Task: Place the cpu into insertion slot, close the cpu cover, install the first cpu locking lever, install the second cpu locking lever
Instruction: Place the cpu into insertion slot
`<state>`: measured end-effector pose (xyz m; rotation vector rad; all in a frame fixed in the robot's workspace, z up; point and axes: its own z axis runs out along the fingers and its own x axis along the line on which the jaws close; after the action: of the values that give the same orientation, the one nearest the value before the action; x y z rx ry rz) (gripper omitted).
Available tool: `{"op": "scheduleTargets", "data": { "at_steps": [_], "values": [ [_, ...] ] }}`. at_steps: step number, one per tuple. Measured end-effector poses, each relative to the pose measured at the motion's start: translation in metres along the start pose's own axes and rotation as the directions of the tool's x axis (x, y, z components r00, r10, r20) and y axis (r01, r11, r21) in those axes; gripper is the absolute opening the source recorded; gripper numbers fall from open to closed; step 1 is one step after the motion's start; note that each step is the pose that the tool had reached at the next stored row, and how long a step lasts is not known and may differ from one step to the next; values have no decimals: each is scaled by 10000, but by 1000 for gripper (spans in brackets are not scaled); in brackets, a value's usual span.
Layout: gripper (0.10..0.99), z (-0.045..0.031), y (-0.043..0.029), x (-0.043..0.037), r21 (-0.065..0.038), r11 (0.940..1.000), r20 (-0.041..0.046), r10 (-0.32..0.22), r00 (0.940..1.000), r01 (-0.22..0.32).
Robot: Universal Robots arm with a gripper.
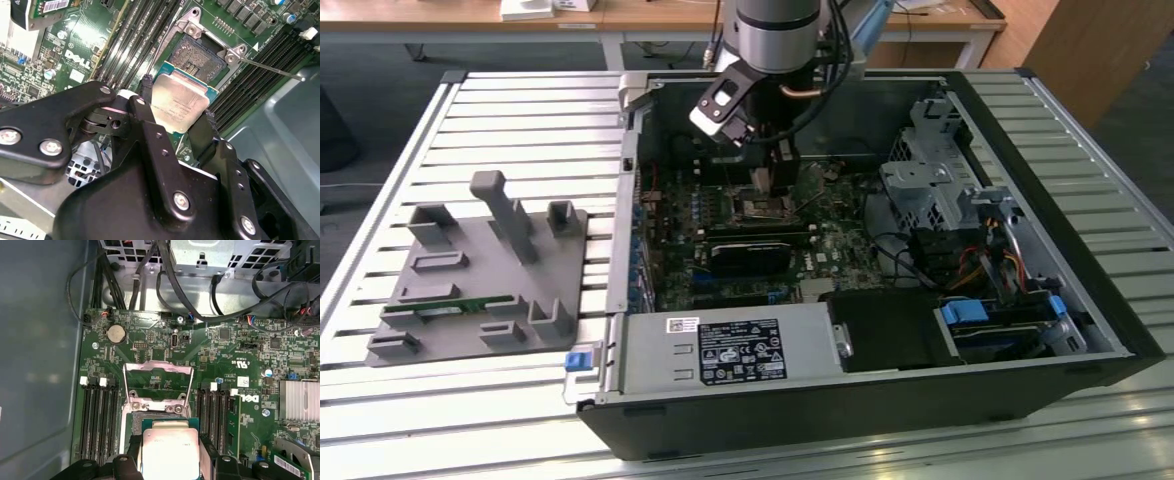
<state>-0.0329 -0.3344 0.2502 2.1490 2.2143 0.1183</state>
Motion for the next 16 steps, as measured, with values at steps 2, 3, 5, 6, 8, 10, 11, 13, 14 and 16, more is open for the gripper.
{"op": "scheduleTargets", "data": {
  "at_steps": [2, 3, 5, 6, 8, 10, 11, 13, 14, 16],
  "values": [
    [537, 14, -1, 0, 0, 10000, 0, 0, 10000, 0],
    [537, 20, -2, 0, 0, 10000, -1, 0, 10000, 0],
    [537, 32, -3, 0, 0, 10000, -1, 0, 10000, 0],
    [537, 38, -3, 0, 0, 10000, 0, 0, 10000, 0],
    [537, 50, -5, 0, 0, 10000, -1, 0, 10000, 0],
    [537, 61, -6, 0, -1, 10000, -2, 0, 10000, 0],
    [537, 68, -6, -1, -1, 10000, -2, 0, 10000, 0],
    [537, 82, -8, -1, 0, 10000, -1, 1, 10000, -1],
    [537, 89, -8, -1, 0, 10000, -1, 0, 10000, 0],
    [537, 97, -9, -1, 0, 10000, -1, 0, 10000, 0]
  ]
}}
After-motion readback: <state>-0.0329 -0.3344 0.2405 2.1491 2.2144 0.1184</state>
